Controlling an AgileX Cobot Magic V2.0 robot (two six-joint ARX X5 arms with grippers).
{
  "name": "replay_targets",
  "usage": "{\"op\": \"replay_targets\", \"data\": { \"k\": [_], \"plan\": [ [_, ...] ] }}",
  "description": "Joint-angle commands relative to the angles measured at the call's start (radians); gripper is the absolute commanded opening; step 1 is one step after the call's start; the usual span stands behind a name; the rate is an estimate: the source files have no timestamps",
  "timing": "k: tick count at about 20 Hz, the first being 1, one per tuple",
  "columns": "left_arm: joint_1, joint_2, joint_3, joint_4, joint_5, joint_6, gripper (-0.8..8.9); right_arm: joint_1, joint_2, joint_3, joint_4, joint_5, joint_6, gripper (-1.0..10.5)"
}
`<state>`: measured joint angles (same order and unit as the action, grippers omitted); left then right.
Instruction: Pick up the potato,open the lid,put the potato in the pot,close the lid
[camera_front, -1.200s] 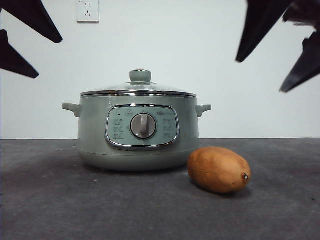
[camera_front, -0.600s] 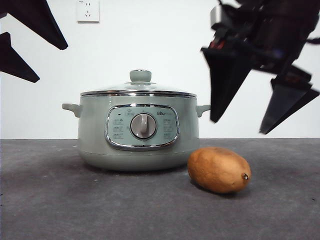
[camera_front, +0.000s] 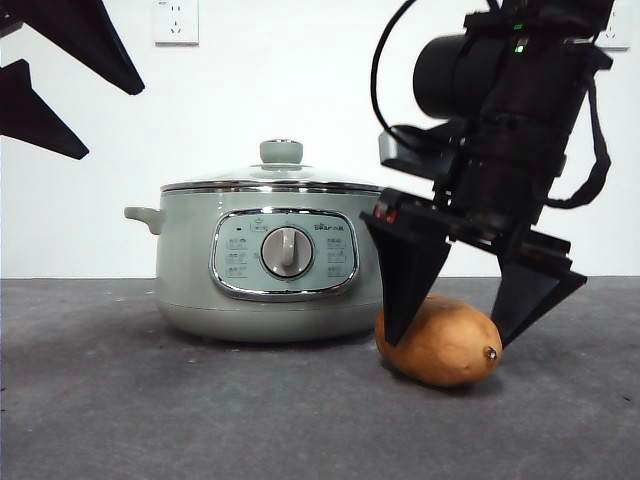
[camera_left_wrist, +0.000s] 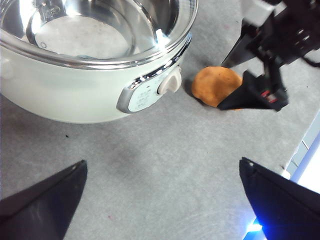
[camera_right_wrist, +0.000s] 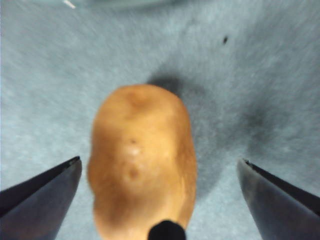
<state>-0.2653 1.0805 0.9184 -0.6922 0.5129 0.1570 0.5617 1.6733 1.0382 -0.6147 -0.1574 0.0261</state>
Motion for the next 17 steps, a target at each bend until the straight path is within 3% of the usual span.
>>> {"op": "replay_targets", "data": {
  "k": [1, 4, 5, 8, 12, 17],
  "plan": [
    [-0.004, 0.003, 0.0, 0.006, 0.003, 0.001, 7.23, 0.002, 0.014, 0.001, 0.006, -0.003, -0.007, 5.5],
    [-0.004, 0.003, 0.0, 0.011, 0.003, 0.001, 7.23, 0.002, 0.014, 0.001, 0.006, -0.003, -0.008, 0.5],
    [-0.004, 0.003, 0.0, 0.018, 0.003, 0.0, 7.23, 0.002, 0.014, 0.001, 0.008, -0.008, -0.008, -0.1],
    [-0.005, 0.003, 0.0, 0.063, 0.002, -0.046, 7.22, 0.002, 0.013, 0.001, 0.02, -0.06, -0.008, -0.1],
    [-0.013, 0.003, 0.013, 0.093, -0.038, -0.079, 7.22, 0.002, -0.013, 0.006, -0.014, -0.071, -0.008, -0.1],
    [-0.024, 0.094, 0.168, 0.003, -0.131, -0.079, 7.22, 0.002, -0.171, 0.006, -0.158, -0.071, -0.008, -0.1]
  ]
}}
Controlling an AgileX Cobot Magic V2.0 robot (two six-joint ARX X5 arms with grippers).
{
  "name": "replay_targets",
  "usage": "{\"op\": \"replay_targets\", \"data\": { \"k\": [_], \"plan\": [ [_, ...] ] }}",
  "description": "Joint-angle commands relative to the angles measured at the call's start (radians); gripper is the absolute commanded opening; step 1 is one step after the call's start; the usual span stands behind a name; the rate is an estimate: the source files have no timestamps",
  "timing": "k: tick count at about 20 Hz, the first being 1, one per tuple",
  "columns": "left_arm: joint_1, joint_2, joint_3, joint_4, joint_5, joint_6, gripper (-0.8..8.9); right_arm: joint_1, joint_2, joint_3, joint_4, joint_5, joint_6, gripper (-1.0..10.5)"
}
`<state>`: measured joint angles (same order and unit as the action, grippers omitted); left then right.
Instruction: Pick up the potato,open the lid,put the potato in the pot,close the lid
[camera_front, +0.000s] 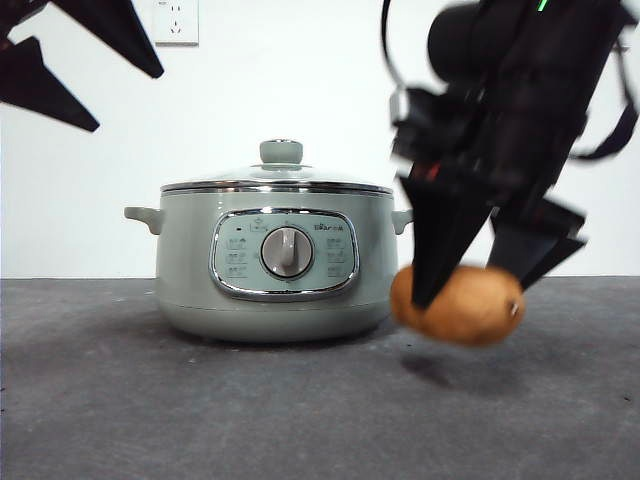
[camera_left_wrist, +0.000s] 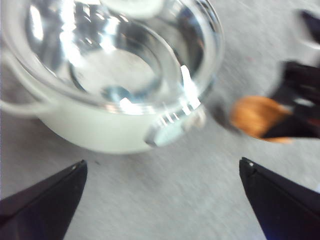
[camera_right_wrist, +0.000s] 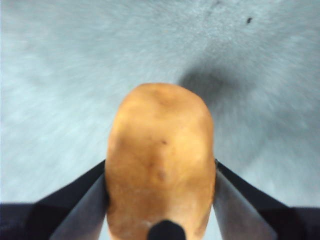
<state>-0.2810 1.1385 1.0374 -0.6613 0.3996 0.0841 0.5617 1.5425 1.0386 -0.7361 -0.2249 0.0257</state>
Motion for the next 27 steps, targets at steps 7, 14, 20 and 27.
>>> {"op": "replay_targets", "data": {
  "k": [7, 14, 20, 27],
  "plan": [
    [-0.064, 0.366, 0.456, -0.196, -0.045, -0.005, 7.22, 0.002, -0.26, 0.006, -0.253, -0.003, -0.003, -0.1],
    [-0.146, 0.657, 0.794, -0.238, -0.196, 0.032, 7.22, 0.002, -0.33, 0.006, -0.377, -0.003, 0.0, -0.1],
    [-0.186, 0.766, 0.844, -0.186, -0.238, 0.048, 7.22, 0.002, -0.33, 0.006, -0.413, -0.003, 0.0, -0.1],
    [-0.222, 0.794, 0.844, -0.146, -0.298, 0.05, 7.11, 0.002, -0.33, 0.006, -0.405, -0.003, -0.003, -0.1]
  ]
}}
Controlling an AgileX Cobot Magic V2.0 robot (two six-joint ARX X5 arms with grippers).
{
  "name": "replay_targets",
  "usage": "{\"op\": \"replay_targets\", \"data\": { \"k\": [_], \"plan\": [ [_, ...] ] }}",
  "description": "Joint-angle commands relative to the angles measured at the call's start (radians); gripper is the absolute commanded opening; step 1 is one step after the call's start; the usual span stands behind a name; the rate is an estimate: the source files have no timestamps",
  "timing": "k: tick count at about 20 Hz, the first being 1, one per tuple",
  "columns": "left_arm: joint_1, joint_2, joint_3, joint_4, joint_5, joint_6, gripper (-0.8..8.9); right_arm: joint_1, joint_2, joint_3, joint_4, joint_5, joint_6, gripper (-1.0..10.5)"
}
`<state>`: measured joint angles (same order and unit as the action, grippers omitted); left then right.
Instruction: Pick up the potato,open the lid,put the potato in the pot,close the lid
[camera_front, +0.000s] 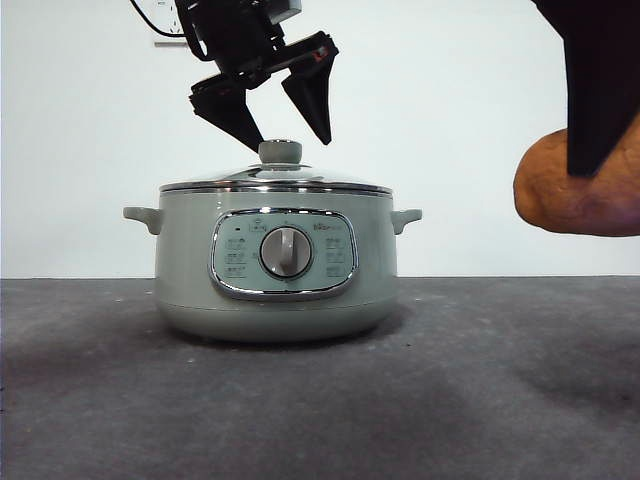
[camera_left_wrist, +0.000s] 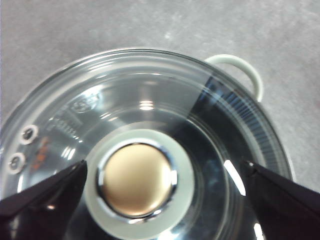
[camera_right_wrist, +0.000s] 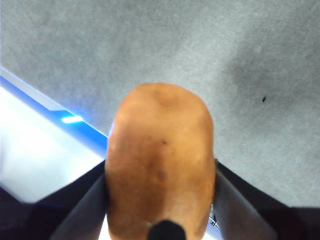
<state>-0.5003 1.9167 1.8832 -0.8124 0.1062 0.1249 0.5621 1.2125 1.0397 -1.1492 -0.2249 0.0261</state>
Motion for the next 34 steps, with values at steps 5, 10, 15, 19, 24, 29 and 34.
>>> {"op": "replay_targets", "data": {
  "k": [5, 10, 15, 19, 24, 29, 34],
  "plan": [
    [-0.003, 0.016, -0.002, -0.008, -0.029, 0.005, 3.52, 0.002, 0.0, 0.005, 0.028, -0.003, -0.003, -0.1],
    [-0.001, 0.016, -0.002, -0.01, -0.029, 0.006, 1.4, 0.002, 0.0, 0.005, 0.028, -0.003, -0.003, -0.1],
    [-0.001, 0.016, -0.002, 0.0, -0.032, 0.011, -0.09, 0.002, 0.0, 0.005, 0.029, -0.003, -0.002, -0.1],
    [0.006, 0.0, 0.001, 0.023, -0.03, 0.011, -0.09, 0.002, 0.0, 0.005, 0.054, -0.002, 0.008, -0.1],
    [0.011, -0.017, 0.1, -0.028, -0.029, 0.011, -0.09, 0.002, 0.0, 0.072, 0.058, 0.059, 0.067, -0.1],
    [0.031, -0.017, 0.268, -0.123, -0.064, 0.018, -0.09, 0.002, 0.03, 0.251, 0.078, 0.058, 0.107, -0.1],
    [0.116, -0.017, 0.364, -0.222, -0.08, 0.034, -0.09, 0.002, 0.201, 0.499, 0.056, 0.056, 0.13, -0.1]
  ]
}}
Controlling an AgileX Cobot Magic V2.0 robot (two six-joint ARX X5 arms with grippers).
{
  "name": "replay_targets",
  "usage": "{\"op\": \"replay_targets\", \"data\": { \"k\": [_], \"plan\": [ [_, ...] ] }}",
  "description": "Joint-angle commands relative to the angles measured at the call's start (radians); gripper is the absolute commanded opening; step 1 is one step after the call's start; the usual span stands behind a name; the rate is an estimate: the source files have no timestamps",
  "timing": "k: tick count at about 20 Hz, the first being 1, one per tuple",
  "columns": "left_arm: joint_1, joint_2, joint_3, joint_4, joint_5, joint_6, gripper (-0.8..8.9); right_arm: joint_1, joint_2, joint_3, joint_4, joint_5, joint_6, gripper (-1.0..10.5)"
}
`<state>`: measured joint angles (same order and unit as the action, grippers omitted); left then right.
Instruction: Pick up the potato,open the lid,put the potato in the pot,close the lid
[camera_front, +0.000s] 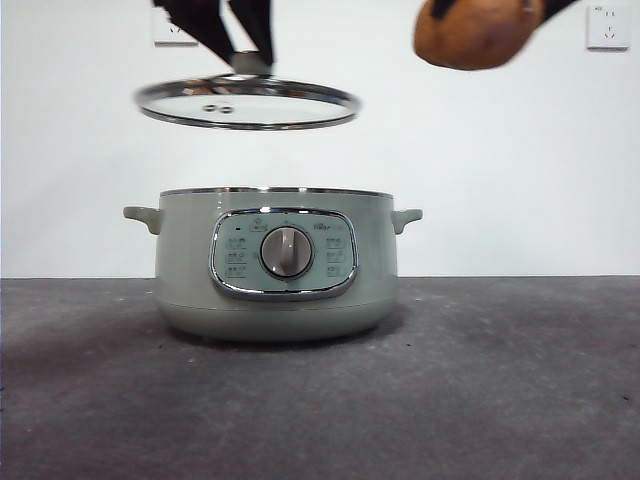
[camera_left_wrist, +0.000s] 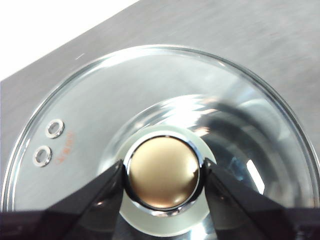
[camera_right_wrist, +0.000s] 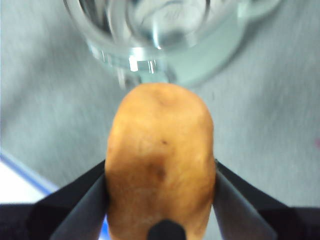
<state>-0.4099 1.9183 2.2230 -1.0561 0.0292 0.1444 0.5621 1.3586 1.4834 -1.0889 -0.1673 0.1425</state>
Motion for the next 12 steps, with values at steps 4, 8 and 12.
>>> {"op": "replay_targets", "data": {
  "k": [4, 8, 12],
  "plan": [
    [0.119, -0.022, 0.025, -0.014, -0.003, 0.014, -0.09, 0.002, 0.271, 0.264, -0.019, -0.027, 0.012, -0.1],
    [0.208, -0.022, 0.025, -0.026, 0.005, 0.014, -0.09, 0.002, 0.498, 0.475, -0.008, -0.025, -0.018, -0.1],
    [0.283, -0.022, 0.025, -0.004, 0.054, 0.014, -0.09, 0.008, 0.707, 0.649, -0.006, -0.023, -0.04, -0.1]
  ]
}}
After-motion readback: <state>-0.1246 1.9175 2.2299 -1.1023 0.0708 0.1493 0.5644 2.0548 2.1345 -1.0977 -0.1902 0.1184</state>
